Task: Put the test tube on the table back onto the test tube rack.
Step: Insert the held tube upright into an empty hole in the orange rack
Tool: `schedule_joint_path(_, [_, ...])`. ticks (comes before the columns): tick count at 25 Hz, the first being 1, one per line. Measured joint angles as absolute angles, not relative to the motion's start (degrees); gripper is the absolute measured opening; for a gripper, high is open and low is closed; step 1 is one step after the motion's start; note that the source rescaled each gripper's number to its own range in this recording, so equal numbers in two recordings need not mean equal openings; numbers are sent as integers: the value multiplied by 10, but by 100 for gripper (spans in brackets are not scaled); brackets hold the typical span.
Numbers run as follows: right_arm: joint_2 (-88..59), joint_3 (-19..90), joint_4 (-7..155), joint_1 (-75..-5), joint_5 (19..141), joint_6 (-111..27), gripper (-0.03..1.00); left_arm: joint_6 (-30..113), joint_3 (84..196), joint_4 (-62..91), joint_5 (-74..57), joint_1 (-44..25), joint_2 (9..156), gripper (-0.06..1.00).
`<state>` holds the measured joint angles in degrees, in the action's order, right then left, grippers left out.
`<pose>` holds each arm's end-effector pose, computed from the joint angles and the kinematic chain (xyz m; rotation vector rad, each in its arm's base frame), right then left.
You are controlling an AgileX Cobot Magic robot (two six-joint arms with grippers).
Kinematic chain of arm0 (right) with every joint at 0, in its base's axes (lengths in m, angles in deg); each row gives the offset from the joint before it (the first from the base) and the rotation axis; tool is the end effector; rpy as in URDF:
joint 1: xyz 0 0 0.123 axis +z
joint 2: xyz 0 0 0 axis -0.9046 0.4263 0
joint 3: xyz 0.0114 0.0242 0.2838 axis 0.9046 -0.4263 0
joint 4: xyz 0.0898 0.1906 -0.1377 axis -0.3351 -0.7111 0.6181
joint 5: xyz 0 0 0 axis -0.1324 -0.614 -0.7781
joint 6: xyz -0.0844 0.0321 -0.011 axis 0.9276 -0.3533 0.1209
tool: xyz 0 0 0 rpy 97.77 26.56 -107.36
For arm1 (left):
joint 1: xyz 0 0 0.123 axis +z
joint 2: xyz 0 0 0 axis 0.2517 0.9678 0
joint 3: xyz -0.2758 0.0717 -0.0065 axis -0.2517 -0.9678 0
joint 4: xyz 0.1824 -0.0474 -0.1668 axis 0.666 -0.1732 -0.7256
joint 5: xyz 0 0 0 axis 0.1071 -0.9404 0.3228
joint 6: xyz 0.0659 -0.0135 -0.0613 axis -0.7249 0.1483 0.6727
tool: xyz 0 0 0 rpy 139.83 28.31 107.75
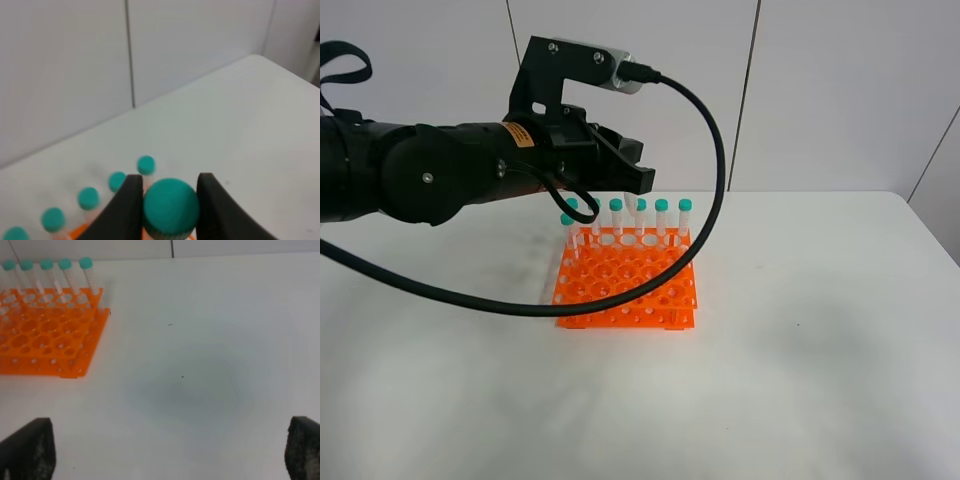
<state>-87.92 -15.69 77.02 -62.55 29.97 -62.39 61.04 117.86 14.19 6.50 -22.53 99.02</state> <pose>-0.0053 0.0064 0.2802 -0.0901 2.0055 0.0939 0.2877 -0.2123 0.2822 0.5900 1.7856 -0.3867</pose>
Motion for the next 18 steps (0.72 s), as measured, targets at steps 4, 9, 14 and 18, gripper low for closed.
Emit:
schedule_joint_path(4, [-879,-157,770,-626,300,-624,100,577,1162,142,83,-220,998,0])
schedule_joint_path(9, [-879,-157,770,-626,300,-624,100,571,1114,131,134,-220,999,0])
schedule_joint_path(14, [-879,-157,770,-626,300,-624,100,569,1105,140,110,-208,999,0])
schedule_joint_path(18, [-879,-157,770,-626,300,-624,100,582,1107,155,103,-174,1013,0])
